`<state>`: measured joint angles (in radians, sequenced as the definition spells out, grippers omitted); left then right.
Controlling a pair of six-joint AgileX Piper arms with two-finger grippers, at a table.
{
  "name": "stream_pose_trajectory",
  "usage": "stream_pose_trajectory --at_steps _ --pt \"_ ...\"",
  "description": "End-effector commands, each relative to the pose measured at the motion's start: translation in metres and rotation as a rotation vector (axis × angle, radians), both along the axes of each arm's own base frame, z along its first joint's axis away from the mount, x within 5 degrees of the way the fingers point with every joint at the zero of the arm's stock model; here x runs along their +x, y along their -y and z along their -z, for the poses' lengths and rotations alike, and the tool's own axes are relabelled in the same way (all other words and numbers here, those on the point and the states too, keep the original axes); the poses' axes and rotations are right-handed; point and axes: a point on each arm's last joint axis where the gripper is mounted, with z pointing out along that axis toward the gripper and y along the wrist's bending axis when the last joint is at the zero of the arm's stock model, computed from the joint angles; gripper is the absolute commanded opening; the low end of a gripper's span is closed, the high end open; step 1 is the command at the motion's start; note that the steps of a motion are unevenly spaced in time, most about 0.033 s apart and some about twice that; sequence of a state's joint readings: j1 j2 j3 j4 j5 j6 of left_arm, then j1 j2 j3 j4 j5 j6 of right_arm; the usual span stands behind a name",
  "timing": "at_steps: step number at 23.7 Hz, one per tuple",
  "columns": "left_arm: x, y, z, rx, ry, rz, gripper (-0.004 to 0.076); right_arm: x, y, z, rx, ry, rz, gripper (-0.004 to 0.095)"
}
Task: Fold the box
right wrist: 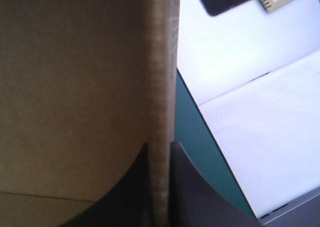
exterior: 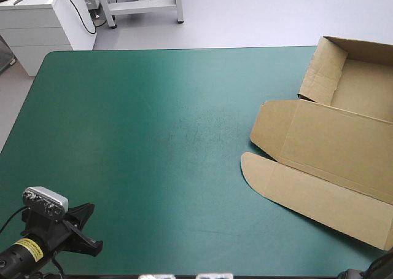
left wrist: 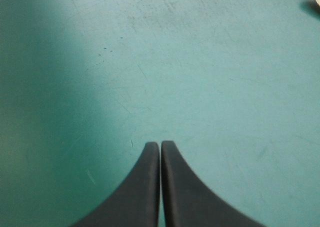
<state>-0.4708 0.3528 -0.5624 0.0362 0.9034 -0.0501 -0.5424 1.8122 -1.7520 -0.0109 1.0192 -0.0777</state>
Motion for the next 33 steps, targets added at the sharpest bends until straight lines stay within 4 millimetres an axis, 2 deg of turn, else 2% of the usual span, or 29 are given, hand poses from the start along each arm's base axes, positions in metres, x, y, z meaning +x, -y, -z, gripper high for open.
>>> stream_pose_trajectory --at_steps 1,4,6,9,11,14,15,16,17,18,19,20,21,22,23,25,28,30,33 --pt "0.003 0.002 -0.012 -0.037 0.068 0.004 -0.0008 0.0 0.002 -0.012 -0.025 0.041 -0.011 0.0066" --pt "0.003 0.002 -0.011 -0.035 0.066 0.004 -0.0008 0.003 0.004 -0.004 -0.021 0.011 -0.017 0.0253" --pt "0.003 0.002 -0.011 -0.037 0.065 0.004 -0.0008 0.003 0.004 -0.005 -0.021 0.012 -0.017 0.0441" --pt "0.003 0.002 -0.011 -0.037 0.065 0.004 -0.0008 0.001 0.006 -0.022 -0.064 0.017 -0.014 0.0681" --pt "0.003 0.002 -0.011 -0.037 0.065 0.004 -0.0008 -0.005 0.007 -0.037 -0.089 -0.012 -0.003 0.0741" --pt "0.003 0.002 -0.011 -0.035 0.066 0.004 -0.0008 -0.015 0.004 -0.066 -0.104 -0.019 0.032 0.0744" --pt "0.003 0.002 -0.012 -0.037 0.07 0.004 -0.0008 -0.021 -0.001 -0.09 -0.13 0.055 0.037 0.0734" --pt "0.003 0.002 -0.012 -0.038 0.071 0.004 -0.0008 -0.025 -0.006 -0.1 -0.133 0.089 0.025 0.0718" --pt "0.003 0.002 -0.012 -0.039 0.074 0.004 -0.0008 -0.035 -0.016 -0.118 -0.131 0.151 0.009 0.0652" --pt "0.004 0.002 -0.012 -0.042 0.078 0.004 -0.0008 -0.039 -0.02 -0.124 -0.127 0.173 0.002 0.0593" --pt "0.004 0.002 -0.013 -0.046 0.088 0.004 -0.0008 -0.047 -0.032 -0.137 -0.109 0.226 -0.048 0.0411" --pt "0.004 0.003 -0.014 -0.05 0.095 0.005 -0.0008 -0.049 -0.037 -0.141 -0.098 0.249 -0.077 0.0318" --pt "0.005 0.003 -0.015 -0.051 0.103 0.004 -0.0008 -0.052 -0.051 -0.151 -0.047 0.315 -0.157 0.0059" --pt "0.005 0.003 -0.015 -0.051 0.106 0.004 -0.0008 -0.052 -0.058 -0.155 -0.015 0.349 -0.202 -0.0026" --pt "0.005 0.002 -0.015 -0.049 0.107 0.003 -0.0008 -0.054 -0.073 -0.16 0.024 0.39 -0.27 0.0006" --pt "0.005 0.002 -0.015 -0.043 0.109 0.002 -0.0008 -0.054 -0.095 -0.162 0.047 0.404 -0.35 0.0001" --pt "0.005 0.002 -0.015 -0.043 0.114 0.001 -0.0008 -0.06 -0.15 -0.159 0.056 0.408 -0.516 0.0001" --pt "0.006 0.002 -0.016 -0.041 0.133 0.0 -0.0008 -0.071 -0.188 -0.153 0.041 0.433 -0.622 0.0" --pt "0.008 0.001 -0.02 -0.036 0.18 -0.005 -0.0008 -0.107 -0.235 -0.14 0.061 0.49 -0.79 0.0"
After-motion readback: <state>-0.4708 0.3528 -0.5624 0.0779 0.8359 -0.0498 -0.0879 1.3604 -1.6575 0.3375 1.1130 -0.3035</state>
